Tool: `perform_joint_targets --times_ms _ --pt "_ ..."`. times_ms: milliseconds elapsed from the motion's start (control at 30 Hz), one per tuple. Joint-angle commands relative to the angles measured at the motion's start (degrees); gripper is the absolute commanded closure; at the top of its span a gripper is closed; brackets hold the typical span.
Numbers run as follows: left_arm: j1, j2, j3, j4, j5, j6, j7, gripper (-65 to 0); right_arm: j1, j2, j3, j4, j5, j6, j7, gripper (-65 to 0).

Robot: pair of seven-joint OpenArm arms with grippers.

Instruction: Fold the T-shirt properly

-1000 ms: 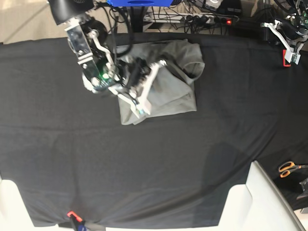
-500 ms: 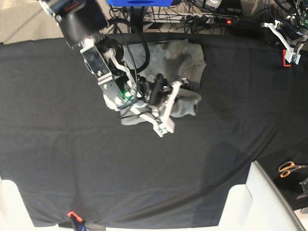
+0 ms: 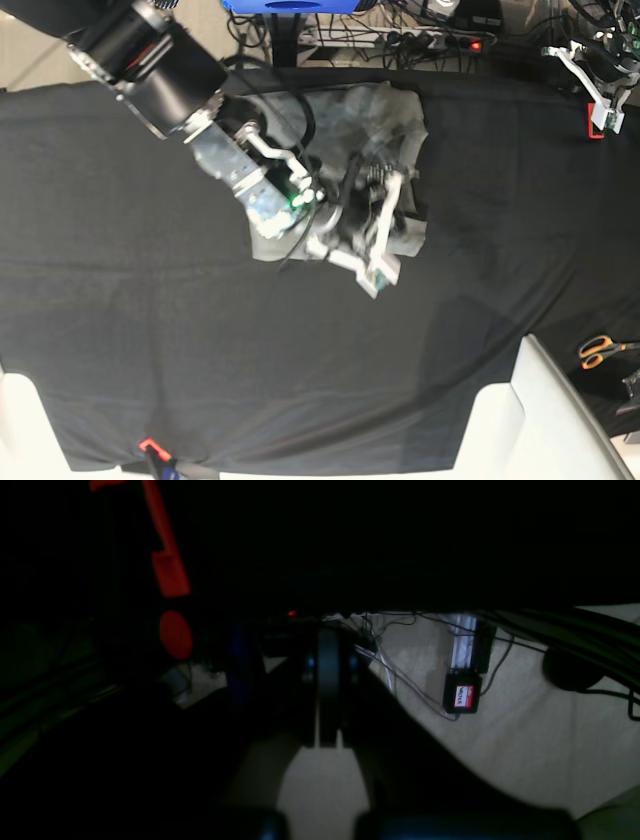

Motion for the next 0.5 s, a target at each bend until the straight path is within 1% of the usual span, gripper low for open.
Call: perform_joint_targets --times_ms 0,100,167,267,300,367,467 --pt "0.2 -1.0 -0.4 0.7 -0.3 -0.1 -0.5 0.0 1.0 0.4 0.3 2.1 0.4 0.6 0.9 -0.2" --pt "0.2 -1.0 -0.4 0.7 -0.3 -0.1 -0.5 0.0 0.7 2.7 0.4 6.7 0.4 0.2 0.6 -0.2" --pt "0.2 -1.0 -0.4 0.8 -0.3 -0.1 -0.5 0.0 -0.6 6.0 0.6 11.0 0.5 -0.4 -1.3 -0.2" --pt "0.4 -1.0 -0.4 1.1 -0.3 -0.1 -0.5 0.0 -3.3 8.3 2.0 15.9 0.7 -5.2 -7.4 -0.2" --pt "0.5 -0.9 -0.4 1.2 -0.3 -0.1 -0.5 0.0 -4.6 8.7 3.2 17.3 0.7 -6.2 -9.4 -0.2" --pt "0.7 -0.7 -0.3 2.0 -0.3 -0.1 -0.5 0.0 -7.4 9.6 5.4 19.4 0.7 -6.4 -11.6 -0.2" --pt "1.5 0.7 3.8 6.3 -0.4 -0.1 -0.5 0.0 -12.8 12.6 12.0 23.0 0.7 -6.7 -11.8 -0.2"
